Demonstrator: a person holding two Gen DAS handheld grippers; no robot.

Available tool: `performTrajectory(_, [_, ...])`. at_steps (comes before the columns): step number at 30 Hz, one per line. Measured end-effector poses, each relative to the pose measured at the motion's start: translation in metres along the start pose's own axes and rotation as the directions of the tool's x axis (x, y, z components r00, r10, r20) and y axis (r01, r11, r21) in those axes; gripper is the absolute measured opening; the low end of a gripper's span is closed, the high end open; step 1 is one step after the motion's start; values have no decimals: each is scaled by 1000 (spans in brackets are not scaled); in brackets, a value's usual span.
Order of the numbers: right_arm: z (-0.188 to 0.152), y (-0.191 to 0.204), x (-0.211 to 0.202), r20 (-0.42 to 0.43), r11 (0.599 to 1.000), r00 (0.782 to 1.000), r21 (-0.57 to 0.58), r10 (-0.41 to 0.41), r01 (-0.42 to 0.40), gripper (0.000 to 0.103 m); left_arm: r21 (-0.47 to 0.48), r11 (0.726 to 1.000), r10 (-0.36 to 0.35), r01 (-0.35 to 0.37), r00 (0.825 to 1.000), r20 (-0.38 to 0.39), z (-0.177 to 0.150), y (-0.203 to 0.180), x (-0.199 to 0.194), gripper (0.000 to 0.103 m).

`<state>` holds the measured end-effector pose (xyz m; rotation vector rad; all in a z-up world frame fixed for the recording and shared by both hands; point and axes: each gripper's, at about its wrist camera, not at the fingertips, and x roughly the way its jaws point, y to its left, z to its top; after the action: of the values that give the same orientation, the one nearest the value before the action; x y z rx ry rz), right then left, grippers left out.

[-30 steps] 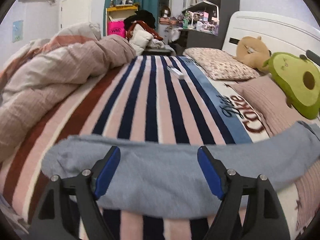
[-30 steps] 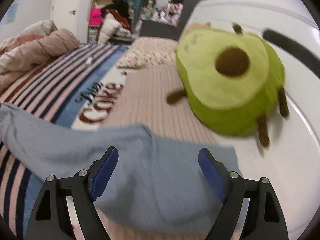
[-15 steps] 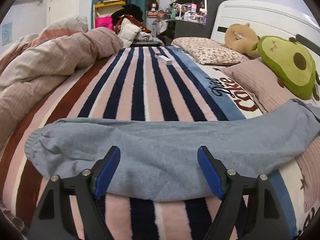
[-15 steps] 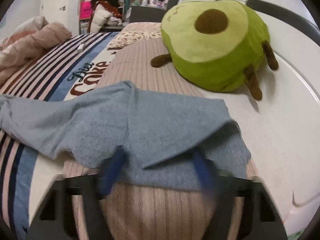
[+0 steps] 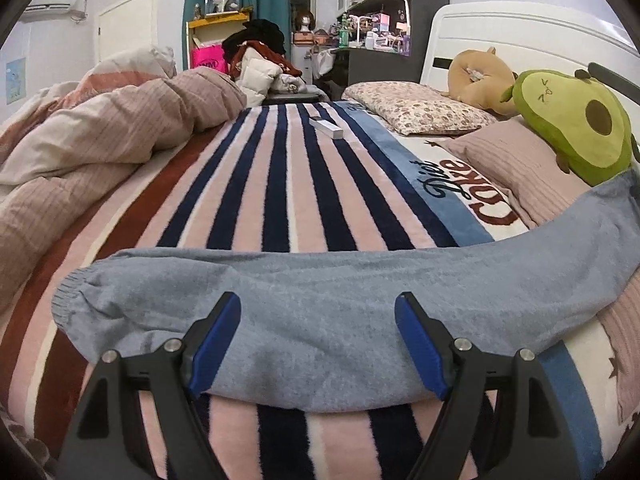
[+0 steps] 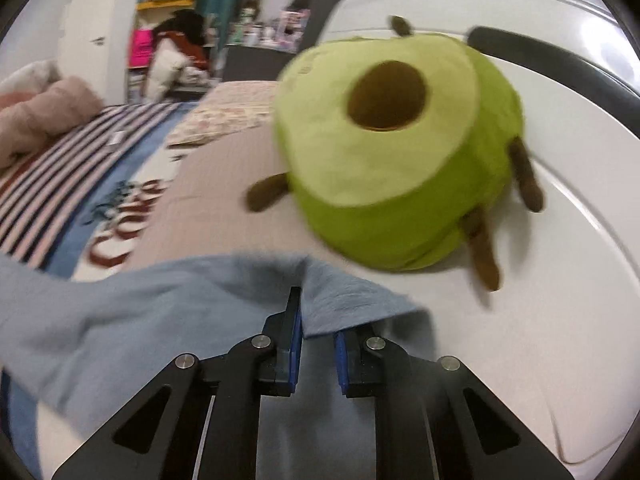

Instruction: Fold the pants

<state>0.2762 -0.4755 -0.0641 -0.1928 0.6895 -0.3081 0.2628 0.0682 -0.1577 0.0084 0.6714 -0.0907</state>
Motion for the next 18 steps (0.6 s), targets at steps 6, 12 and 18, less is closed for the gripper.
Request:
performTrajectory(6, [-9, -27, -14, 9, 993, 999, 113, 43, -44, 56, -38, 999, 25, -24, 1000, 13, 4, 12, -12, 80])
performTrajectory(12, [-52, -34, -59, -18, 974, 992, 193, 129, -123, 71, -137, 990, 23, -18, 999, 40, 1, 41, -44, 86])
performTrajectory(18, [-90, -36, -75, -59, 902, 950, 339, 305, -269, 71, -190, 982, 1, 2, 1000, 18, -13, 53, -52, 86])
